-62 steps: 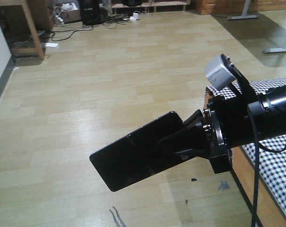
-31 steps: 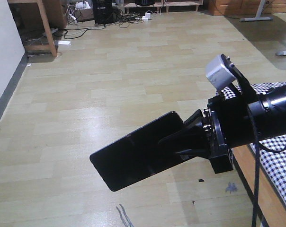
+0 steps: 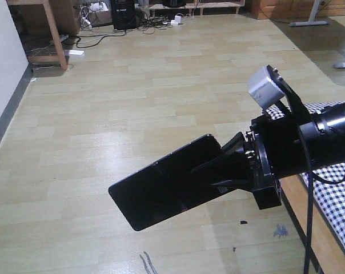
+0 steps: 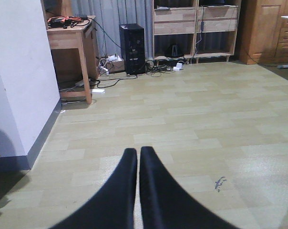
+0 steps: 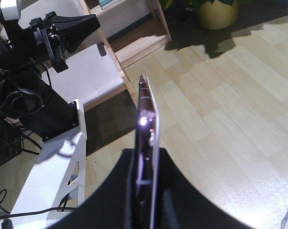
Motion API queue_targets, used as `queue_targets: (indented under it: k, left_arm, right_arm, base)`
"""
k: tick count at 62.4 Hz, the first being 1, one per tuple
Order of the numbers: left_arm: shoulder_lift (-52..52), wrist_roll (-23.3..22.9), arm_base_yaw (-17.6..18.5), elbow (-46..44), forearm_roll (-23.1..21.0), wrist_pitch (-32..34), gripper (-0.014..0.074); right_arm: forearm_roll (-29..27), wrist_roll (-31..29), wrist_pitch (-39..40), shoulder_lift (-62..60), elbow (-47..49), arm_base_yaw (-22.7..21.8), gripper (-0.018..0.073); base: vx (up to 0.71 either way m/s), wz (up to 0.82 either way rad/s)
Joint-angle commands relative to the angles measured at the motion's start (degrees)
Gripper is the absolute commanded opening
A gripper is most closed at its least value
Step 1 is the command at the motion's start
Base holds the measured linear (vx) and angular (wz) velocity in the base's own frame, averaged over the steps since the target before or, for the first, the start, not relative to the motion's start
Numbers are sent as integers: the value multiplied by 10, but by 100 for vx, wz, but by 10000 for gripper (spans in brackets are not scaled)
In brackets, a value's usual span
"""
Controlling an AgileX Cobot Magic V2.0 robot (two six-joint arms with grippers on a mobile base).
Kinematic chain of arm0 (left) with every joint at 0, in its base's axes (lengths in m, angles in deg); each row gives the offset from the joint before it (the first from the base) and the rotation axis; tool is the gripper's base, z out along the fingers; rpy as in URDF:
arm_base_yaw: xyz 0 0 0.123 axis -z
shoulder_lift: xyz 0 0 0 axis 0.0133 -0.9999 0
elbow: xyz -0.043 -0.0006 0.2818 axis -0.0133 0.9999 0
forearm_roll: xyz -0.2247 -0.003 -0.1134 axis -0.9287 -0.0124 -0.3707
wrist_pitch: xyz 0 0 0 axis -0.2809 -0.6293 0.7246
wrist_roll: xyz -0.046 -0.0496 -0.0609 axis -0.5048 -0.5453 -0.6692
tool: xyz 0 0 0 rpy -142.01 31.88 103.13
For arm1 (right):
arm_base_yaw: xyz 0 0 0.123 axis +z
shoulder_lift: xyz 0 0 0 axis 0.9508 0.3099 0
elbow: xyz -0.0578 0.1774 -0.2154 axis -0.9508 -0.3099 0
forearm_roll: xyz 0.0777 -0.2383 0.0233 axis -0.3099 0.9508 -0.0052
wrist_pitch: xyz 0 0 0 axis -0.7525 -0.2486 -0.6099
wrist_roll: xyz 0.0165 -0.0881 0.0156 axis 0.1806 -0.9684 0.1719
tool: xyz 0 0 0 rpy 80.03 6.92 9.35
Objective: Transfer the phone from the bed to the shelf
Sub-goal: 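Drive the base away from the bed holding the phone, then turn the base toward the wooden shelves, phone held in right gripper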
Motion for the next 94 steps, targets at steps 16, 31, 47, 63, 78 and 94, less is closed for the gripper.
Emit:
queue_targets:
  k: [16, 31, 47, 63, 78, 94]
  left_arm:
    - [5, 0, -1, 4, -5, 40, 1]
    - [5, 0, -1, 4, -5, 40, 1]
    - [5, 0, -1, 4, -5, 40, 1]
    - [5, 0, 1, 4, -5, 40, 1]
    - [5, 0, 0, 4, -5, 40, 1]
    - [5, 0, 0, 4, -5, 40, 1]
  right_arm:
    - [-47, -7, -36, -18, 15, -1, -2]
    - [-47, -7, -36, -18, 15, -1, -2]
    - [-47, -7, -36, -18, 15, -1, -2]
    - [-47, -7, -36, -18, 15, -1, -2]
    - [-47, -7, -36, -18, 15, -1, -2]
    - [-47, -7, -36, -18, 15, -1, -2]
  base:
    - [9, 9]
    - [12, 13]
    - [16, 8]
    - [17, 6]
    - [20, 4]
    - [23, 2]
